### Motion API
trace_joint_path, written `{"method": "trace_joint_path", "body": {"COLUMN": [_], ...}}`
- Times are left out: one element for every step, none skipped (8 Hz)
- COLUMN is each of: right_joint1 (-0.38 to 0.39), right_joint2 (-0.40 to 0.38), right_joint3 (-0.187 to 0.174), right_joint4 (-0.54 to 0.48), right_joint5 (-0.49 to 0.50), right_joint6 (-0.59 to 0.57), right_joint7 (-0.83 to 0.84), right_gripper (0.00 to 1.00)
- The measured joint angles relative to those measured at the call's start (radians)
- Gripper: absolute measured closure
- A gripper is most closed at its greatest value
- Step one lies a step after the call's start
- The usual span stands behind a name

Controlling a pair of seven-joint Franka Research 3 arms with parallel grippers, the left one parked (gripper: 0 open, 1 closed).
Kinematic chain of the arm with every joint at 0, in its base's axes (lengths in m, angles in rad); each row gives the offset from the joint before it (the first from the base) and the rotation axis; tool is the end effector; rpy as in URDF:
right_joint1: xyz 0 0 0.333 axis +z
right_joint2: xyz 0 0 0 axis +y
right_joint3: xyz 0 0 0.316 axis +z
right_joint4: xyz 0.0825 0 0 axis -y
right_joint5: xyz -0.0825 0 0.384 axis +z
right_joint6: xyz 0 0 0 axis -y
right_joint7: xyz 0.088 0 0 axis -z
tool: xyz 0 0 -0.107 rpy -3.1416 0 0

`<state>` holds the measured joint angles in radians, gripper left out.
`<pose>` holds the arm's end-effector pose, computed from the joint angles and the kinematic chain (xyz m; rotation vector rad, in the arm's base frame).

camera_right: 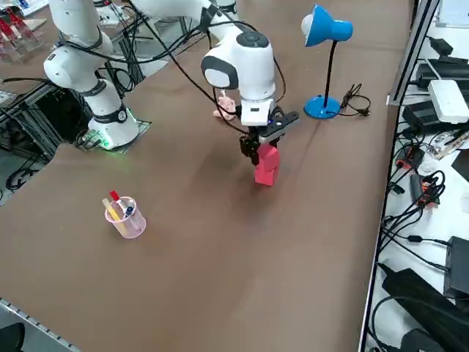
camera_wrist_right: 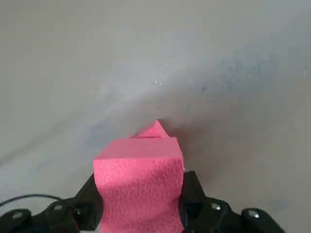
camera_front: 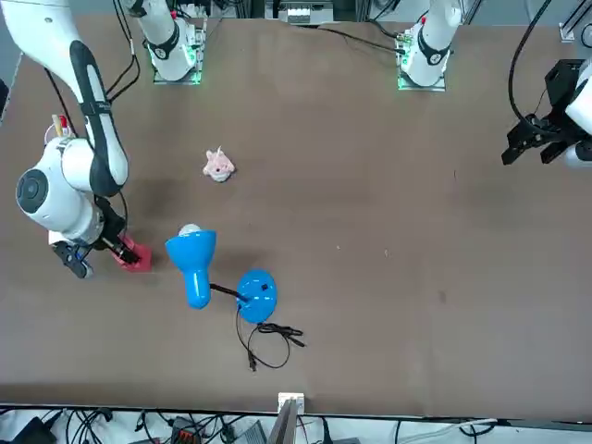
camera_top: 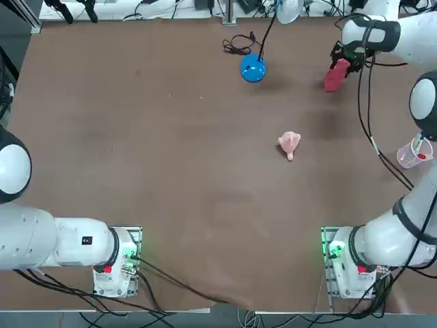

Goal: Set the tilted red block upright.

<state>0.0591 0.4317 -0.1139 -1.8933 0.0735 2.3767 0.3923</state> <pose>0.6364 -0.0299 0.2820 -3.0340 0.7538 -0.0839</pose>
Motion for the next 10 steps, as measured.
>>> {"method": "trace_joint_path", "body": {"right_joint1": [-0.001, -0.001, -0.001, 0.0, 0.0, 0.0, -0.001, -0.001, -0.001, -0.001], "right_joint2": [-0.011, -0.017, -0.021, -0.021, -0.021, -0.021, -0.02, -0.02, -0.02, -0.019], "right_joint3": [0.0, -0.001, -0.001, 0.0, 0.0, 0.0, 0.0, 0.0, 0.0, 0.0], "right_joint4": [0.005, 0.009, 0.01, 0.011, 0.012, 0.013, 0.013, 0.013, 0.013, 0.013], "right_joint5": [0.0, 0.0, 0.0, 0.0, 0.001, 0.001, 0.001, 0.001, 0.001, 0.001], "right_joint6": [-0.007, -0.014, -0.015, -0.018, -0.028, -0.039, -0.042, -0.043, -0.044, -0.044], "right_joint7": [-0.097, -0.191, -0.28, -0.355, -0.413, -0.446, -0.456, -0.46, -0.461, -0.463], "right_gripper": [0.23, 0.23, 0.23, 0.23, 0.26, 0.28, 0.28, 0.28, 0.28, 0.28]}}
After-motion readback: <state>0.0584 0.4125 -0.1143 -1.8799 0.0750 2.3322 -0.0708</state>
